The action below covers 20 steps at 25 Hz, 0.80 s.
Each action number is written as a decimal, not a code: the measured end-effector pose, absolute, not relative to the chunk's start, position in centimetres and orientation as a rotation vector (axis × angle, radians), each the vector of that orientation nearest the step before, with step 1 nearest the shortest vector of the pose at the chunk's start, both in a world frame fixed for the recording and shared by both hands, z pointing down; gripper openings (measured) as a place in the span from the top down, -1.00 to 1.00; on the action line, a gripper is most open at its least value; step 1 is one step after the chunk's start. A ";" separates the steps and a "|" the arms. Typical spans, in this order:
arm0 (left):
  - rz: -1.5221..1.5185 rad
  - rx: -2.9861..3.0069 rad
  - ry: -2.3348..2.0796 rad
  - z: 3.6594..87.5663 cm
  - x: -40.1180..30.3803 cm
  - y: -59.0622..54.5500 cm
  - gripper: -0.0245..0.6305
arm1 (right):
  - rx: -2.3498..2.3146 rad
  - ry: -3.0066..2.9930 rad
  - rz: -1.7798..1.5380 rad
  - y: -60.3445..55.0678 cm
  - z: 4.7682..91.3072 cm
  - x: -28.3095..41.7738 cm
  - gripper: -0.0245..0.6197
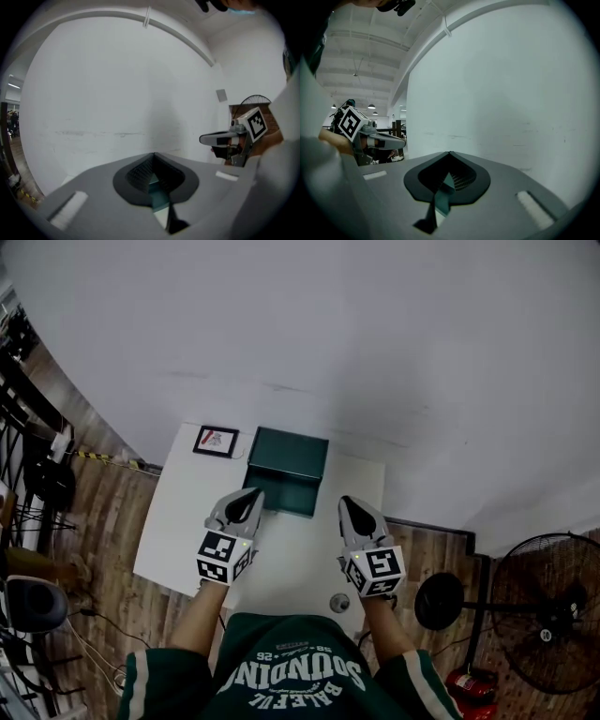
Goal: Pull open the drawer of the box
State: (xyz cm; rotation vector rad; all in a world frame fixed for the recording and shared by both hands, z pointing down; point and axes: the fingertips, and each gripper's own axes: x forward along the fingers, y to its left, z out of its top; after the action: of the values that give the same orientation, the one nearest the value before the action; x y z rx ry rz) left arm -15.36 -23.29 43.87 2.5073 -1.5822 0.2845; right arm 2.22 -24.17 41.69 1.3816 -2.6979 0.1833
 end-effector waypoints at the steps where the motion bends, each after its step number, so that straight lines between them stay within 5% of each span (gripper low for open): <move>1: 0.285 2.509 -1.582 43.9 -15.4 -23.2 0.77 | 1.383 -2.696 0.185 -24.1 41.8 2.2 0.92; 20: 0.254 2.501 -1.542 45.0 -14.0 -23.4 0.77 | 1.407 -2.674 0.215 -23.5 42.9 3.6 0.92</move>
State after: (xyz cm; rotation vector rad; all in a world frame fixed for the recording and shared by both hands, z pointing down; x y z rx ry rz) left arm -13.99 -23.38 45.01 2.5013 -1.5418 0.2540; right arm 3.58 -23.47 42.88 1.4067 -2.6737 0.2148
